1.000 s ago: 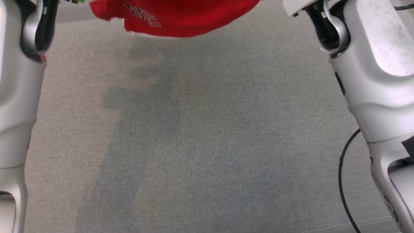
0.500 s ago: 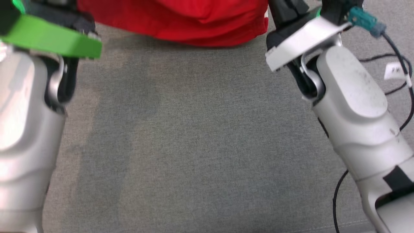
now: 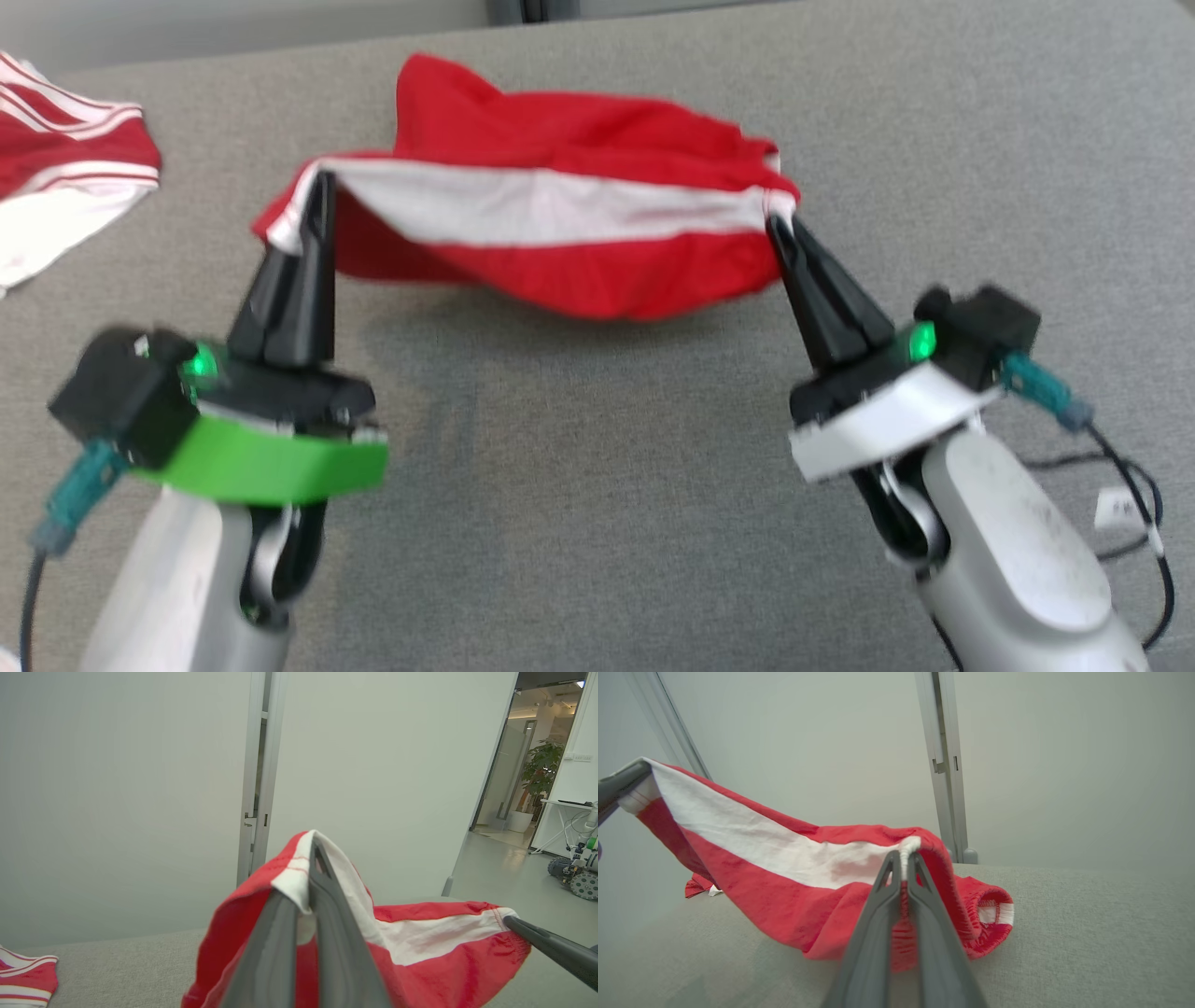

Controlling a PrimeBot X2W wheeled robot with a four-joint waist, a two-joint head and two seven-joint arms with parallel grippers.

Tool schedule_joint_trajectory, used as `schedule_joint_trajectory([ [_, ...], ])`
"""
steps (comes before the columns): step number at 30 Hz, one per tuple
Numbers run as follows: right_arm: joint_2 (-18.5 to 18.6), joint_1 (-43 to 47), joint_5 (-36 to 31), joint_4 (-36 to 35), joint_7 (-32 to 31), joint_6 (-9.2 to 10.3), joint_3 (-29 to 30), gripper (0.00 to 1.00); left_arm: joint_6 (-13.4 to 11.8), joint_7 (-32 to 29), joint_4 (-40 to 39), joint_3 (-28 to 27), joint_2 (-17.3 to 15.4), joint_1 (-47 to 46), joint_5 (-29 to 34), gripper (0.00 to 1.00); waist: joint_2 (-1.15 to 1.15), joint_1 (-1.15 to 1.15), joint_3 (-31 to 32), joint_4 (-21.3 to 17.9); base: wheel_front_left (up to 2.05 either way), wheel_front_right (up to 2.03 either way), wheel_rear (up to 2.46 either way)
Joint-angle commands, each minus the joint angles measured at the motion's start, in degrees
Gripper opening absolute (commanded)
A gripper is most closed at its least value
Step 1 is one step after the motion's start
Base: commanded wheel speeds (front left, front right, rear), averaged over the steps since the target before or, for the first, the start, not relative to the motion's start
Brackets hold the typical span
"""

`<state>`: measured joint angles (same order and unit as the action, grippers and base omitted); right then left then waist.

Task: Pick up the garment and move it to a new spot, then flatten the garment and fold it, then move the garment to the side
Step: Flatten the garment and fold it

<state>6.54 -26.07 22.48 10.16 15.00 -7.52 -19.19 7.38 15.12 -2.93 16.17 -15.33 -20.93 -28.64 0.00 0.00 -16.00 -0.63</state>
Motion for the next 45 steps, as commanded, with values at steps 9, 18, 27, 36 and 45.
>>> schedule_joint_trajectory([
  [9,-1.1,20.5,-0.7,-11.7,-2.8,0.06,4.0,0.0,0.0,0.0,-9.4,-1.1,0.2,18.3,2.6,0.0,0.0,0.0,11.9,0.4,0.0,0.0,0.0],
  [18,-2.6,28.2,-4.1,-18.1,-8.8,0.06,6.9,0.0,-0.8,-2.2,-9.8,-0.3,-0.5,23.2,0.1,0.0,0.0,0.0,11.6,-0.3,0.0,0.0,0.0],
  [27,-3.5,23.5,-2.6,-10.9,-7.3,0.06,8.4,0.0,0.0,-2.1,4.6,3.7,-1.3,9.5,-1.1,0.0,0.0,0.0,6.5,-0.4,0.0,0.0,0.0],
  [36,-3.6,13.8,-2.2,-0.3,-3.8,0.06,9.5,0.0,0.2,-1.4,25.6,13.7,0.3,-11.2,-4.3,0.0,0.0,0.0,-0.6,-1.4,0.0,0.0,0.0],
  [45,-3.6,6.3,-2.4,7.7,-1.1,0.06,9.2,0.0,0.2,-0.3,42.9,21.9,2.4,-25.9,-7.5,0.0,0.0,0.0,-5.7,-3.4,0.0,0.0,0.0],
])
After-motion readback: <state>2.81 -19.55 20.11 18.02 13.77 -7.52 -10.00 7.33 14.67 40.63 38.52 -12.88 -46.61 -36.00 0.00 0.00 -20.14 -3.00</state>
